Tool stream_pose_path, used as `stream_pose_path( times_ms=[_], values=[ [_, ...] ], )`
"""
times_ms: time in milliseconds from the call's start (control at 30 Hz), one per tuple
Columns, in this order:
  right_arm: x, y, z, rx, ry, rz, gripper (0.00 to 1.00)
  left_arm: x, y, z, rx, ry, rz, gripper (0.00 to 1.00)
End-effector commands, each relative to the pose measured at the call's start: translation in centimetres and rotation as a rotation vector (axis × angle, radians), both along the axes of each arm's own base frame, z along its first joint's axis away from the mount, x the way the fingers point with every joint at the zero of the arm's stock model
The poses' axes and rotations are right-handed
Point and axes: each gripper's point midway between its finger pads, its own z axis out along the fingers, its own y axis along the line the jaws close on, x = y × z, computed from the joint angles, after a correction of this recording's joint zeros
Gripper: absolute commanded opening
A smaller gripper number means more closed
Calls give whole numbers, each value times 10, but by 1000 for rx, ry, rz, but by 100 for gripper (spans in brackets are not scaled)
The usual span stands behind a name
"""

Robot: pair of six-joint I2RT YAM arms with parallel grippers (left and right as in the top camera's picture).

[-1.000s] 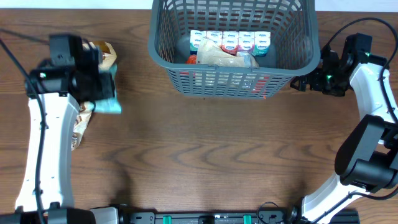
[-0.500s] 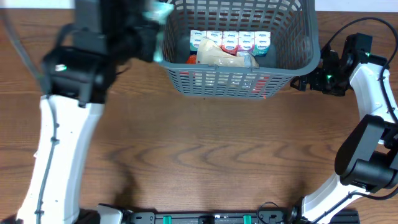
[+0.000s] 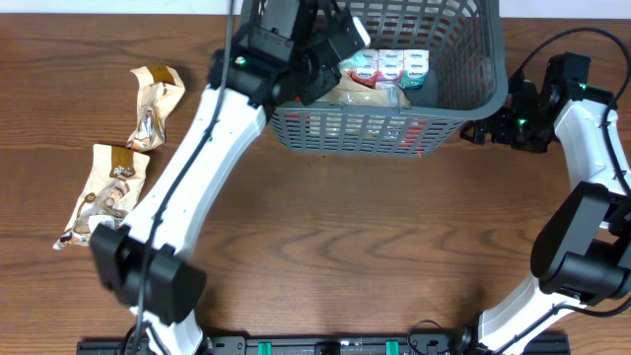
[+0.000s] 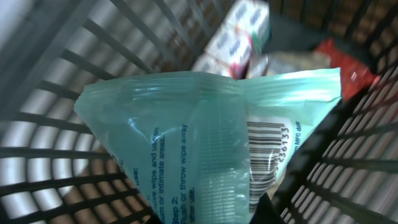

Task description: Pack container

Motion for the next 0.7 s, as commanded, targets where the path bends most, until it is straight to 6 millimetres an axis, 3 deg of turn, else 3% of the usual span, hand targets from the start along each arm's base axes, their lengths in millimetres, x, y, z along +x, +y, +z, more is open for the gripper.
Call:
stream_pose_path(
  times_ms=[0, 133, 200, 233, 467, 667],
  values=[
    [-1, 3, -1, 1, 9, -2, 99, 4, -3, -19, 44, 17, -43, 6],
    [-1, 3, -1, 1, 9, -2, 99, -3, -1, -31, 63, 69, -49, 7],
    [-1, 3, -1, 1, 8, -2, 99, -7, 1, -34, 72, 89, -49, 35],
    [-1, 3, -1, 1, 8, -2, 99, -9, 1, -36, 77, 98, -49, 38],
    [-1, 3, -1, 1, 7, -2, 99, -15, 4, -41, 91, 128, -50, 47],
    [-1, 2, -1, -5, 8, 4, 99, -13, 11, -34, 113, 103, -25, 49]
  ],
)
